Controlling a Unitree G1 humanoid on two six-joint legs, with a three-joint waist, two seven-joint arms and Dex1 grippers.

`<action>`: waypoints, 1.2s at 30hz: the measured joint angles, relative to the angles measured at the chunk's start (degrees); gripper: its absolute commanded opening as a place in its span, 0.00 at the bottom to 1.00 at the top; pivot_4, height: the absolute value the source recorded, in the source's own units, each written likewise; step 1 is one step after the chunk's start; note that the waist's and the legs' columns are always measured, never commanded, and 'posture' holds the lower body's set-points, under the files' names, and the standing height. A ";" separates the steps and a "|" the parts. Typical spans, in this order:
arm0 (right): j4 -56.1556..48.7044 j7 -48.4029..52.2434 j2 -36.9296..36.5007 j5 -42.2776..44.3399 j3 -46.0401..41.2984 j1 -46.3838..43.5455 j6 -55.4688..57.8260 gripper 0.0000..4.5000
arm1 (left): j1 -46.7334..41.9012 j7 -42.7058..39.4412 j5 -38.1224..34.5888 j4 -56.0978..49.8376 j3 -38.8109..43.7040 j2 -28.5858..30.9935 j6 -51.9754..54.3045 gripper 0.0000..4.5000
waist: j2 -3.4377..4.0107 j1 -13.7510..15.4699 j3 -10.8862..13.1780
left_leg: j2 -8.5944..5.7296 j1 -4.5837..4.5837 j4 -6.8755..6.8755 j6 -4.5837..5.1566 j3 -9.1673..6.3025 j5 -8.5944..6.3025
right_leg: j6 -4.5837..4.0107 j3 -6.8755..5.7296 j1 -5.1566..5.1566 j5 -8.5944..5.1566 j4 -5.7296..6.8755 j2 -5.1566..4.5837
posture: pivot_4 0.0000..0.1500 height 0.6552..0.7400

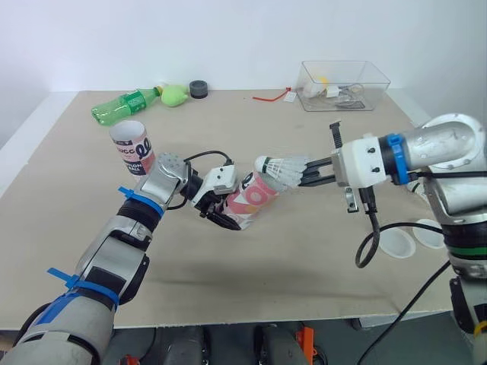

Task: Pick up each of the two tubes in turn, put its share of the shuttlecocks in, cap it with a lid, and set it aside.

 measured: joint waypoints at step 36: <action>7.62 6.29 3.57 -7.15 4.00 -6.75 -10.24 0.16 | 0.82 0.60 -0.02 -1.18 0.12 -0.43 0.38 0.63 | 0.01 -0.01 0.01 | 0.01 0.00 0.14 0.00 0.03 0.00 | 0.07 0.01 0.04 0.09 0.02 -0.02 | 1.00 1.00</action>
